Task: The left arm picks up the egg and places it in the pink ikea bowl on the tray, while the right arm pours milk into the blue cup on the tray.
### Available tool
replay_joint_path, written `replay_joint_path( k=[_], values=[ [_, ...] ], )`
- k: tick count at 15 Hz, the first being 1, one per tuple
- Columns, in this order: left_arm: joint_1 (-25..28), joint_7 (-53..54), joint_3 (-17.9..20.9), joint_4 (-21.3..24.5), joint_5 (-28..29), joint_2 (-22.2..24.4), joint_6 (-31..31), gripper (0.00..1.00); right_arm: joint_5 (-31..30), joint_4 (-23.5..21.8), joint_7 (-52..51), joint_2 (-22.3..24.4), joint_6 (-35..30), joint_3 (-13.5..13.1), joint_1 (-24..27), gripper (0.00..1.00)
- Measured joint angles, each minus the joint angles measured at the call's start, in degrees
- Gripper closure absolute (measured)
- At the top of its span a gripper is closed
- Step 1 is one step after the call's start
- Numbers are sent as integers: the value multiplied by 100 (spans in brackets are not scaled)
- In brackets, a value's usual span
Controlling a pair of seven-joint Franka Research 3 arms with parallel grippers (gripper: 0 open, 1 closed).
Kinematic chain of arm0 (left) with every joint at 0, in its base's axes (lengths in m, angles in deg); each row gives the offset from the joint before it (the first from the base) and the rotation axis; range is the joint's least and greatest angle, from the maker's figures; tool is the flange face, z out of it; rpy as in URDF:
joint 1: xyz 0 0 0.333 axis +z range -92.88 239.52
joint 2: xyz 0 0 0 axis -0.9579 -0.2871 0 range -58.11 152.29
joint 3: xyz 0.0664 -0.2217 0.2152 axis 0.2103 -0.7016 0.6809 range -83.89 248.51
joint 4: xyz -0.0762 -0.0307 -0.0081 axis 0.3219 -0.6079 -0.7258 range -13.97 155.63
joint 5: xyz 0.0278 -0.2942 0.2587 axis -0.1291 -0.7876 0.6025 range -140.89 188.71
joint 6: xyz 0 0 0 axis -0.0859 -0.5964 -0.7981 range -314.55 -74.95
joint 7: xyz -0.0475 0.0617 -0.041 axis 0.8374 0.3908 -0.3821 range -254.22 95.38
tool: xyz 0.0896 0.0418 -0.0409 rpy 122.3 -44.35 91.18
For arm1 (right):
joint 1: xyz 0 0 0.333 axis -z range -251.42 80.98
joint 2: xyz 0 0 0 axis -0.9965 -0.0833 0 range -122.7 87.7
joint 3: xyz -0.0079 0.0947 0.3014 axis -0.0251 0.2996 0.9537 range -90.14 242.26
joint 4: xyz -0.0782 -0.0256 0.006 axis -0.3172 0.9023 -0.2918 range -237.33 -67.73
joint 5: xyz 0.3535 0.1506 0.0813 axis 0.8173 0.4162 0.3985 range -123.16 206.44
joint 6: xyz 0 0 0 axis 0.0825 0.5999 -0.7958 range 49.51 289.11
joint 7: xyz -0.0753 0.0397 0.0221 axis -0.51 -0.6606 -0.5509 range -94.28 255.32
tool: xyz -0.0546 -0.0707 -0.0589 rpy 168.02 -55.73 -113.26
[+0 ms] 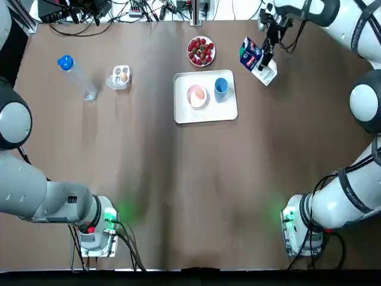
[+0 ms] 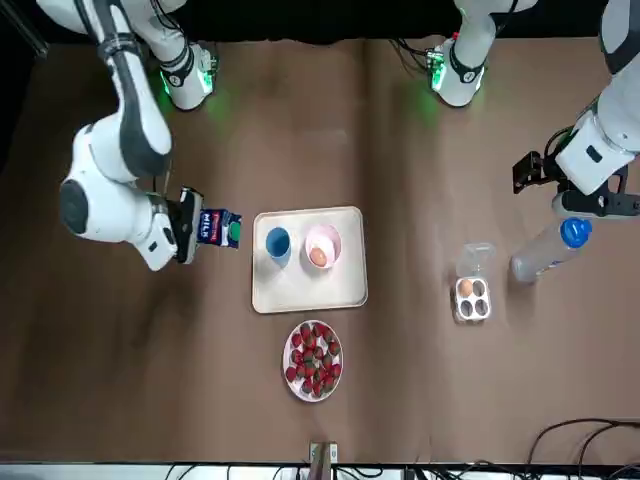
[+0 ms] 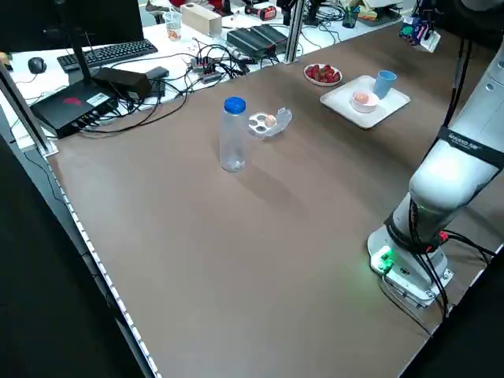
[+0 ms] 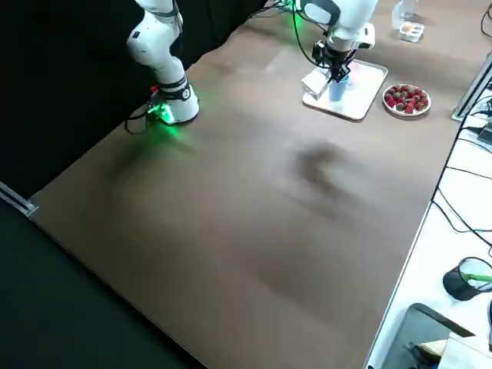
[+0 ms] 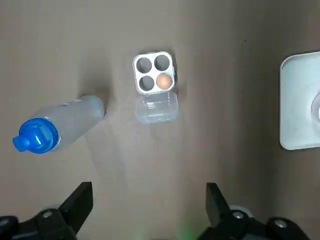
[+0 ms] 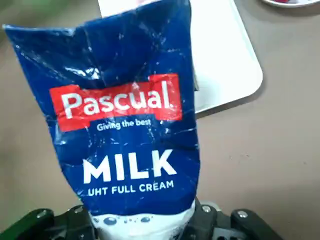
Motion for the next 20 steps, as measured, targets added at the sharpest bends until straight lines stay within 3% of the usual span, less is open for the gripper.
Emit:
replay_joint_path(
  k=[9, 20],
  values=[
    [1, 5, 4, 5, 0, 0, 0, 0, -1018, 26, 1485, -4, 179, 2, -874, 42],
    [2, 5, 6, 18, 0, 0, 1, 0, -1251, 63, 1934, -20, 284, -3, -1060, 43]
  ],
)
